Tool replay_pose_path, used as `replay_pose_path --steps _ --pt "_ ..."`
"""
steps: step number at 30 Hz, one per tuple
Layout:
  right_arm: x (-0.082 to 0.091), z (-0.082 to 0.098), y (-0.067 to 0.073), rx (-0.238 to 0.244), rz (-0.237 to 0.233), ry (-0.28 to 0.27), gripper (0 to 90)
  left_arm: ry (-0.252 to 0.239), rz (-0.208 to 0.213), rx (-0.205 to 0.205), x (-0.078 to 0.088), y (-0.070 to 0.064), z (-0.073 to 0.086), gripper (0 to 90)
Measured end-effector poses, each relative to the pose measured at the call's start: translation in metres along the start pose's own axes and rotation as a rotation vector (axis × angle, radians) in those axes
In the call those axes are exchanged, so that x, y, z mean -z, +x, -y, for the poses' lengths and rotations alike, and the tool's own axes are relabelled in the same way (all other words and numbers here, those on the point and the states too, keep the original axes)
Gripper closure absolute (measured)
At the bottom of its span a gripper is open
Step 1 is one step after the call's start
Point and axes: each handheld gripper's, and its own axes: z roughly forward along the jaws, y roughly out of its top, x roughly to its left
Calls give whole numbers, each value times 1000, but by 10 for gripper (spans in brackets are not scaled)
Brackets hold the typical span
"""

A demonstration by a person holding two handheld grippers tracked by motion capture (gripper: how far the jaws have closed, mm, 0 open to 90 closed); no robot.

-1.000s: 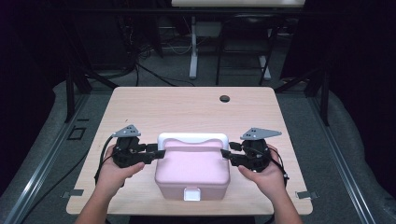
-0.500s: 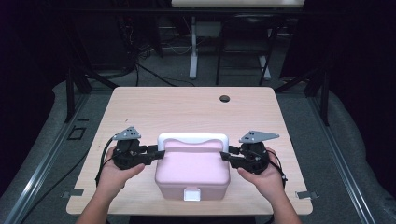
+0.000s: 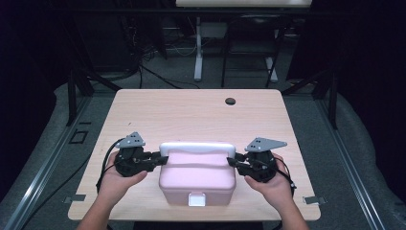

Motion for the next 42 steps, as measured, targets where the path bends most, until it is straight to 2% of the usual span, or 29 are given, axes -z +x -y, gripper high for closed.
replay_pose_path --steps 3,12,23,26,33,42 --pt "0 0 0 2 -1 2 735 8 -15 -19 0 -3 -1 736" --pt "0 0 0 -12 -3 6 738 9 -16 -13 1 -3 0 738" --pt "-1 -3 3 -4 -12 6 739 7 -14 -2 7 -1 0 739" --pt "0 -4 4 -8 -19 -5 740 -7 -15 0 9 -1 -1 739" --pt "3 -7 1 -33 -18 -61 741 -80 -33 17 12 -2 -3 738" --pt "4 -9 1 -41 -20 -70 742 -85 -26 24 12 0 -2 733"
